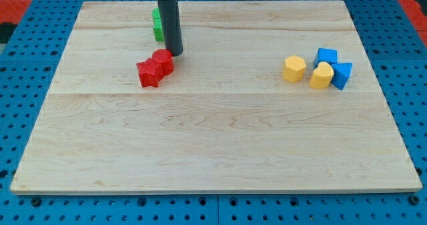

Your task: Point your arm at the yellow heart

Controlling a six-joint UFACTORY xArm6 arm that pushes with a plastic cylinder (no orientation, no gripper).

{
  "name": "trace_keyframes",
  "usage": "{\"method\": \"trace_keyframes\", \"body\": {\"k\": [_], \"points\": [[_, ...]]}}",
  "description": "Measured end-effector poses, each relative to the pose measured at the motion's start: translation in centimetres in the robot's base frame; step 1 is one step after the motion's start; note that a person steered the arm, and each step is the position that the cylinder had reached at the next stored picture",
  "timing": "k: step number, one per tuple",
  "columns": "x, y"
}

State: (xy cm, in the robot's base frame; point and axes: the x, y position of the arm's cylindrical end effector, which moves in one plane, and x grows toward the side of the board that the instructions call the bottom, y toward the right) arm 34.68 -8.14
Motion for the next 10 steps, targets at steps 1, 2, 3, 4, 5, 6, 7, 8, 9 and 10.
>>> {"method": "trace_keyframes", "body": {"k": [1, 2, 3, 4, 5, 6, 7, 8, 9, 10], "points": [[1.5, -1.0], [2.8, -2.1], [5.4, -1.2], [9.9, 3.2], [13.5, 9.1], [14.5, 18.2], [14.5, 24.7], [14.2, 28.9], [12.2, 29.1], [10.0, 29.1]]}}
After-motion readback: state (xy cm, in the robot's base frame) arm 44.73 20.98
